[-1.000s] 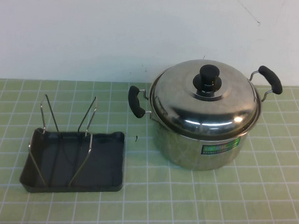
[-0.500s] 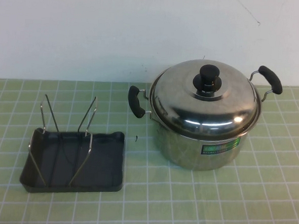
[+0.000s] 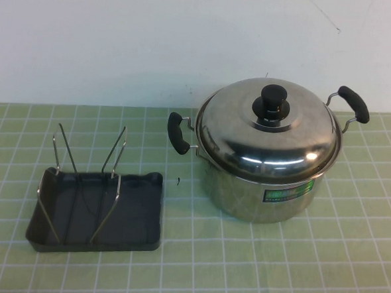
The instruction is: Put pot lid on rack
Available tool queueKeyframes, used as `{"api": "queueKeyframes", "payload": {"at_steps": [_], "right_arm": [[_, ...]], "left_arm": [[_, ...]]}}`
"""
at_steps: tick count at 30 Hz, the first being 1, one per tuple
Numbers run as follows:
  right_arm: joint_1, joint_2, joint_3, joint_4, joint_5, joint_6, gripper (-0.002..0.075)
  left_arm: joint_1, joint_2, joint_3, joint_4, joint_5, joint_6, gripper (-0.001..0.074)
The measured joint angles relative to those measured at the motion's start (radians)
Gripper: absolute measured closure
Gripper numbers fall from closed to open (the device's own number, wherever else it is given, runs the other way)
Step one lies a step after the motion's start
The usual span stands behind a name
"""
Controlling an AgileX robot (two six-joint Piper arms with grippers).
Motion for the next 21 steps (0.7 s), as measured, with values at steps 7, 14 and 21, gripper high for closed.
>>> {"api": "queueKeyframes", "payload": {"at_steps": [7, 14, 21], "right_arm": [[0.000, 0.000, 0.007, -0.002, -0.261, 0.010, 0.0727], [0.000, 0.000, 0.007, -0.004, -0.657, 0.063, 0.0727], [0.000, 0.000, 0.007, 0.091, -0.896, 0.035, 0.0727]], "left_arm": [[0.000, 0.000, 0.003, 0.096, -0.238, 0.000, 0.0738], [0.000, 0.000, 0.003, 0.122, -0.592, 0.000, 0.0737], [0.000, 0.000, 0.003, 0.114, -0.760, -0.060, 0.0737]]}}
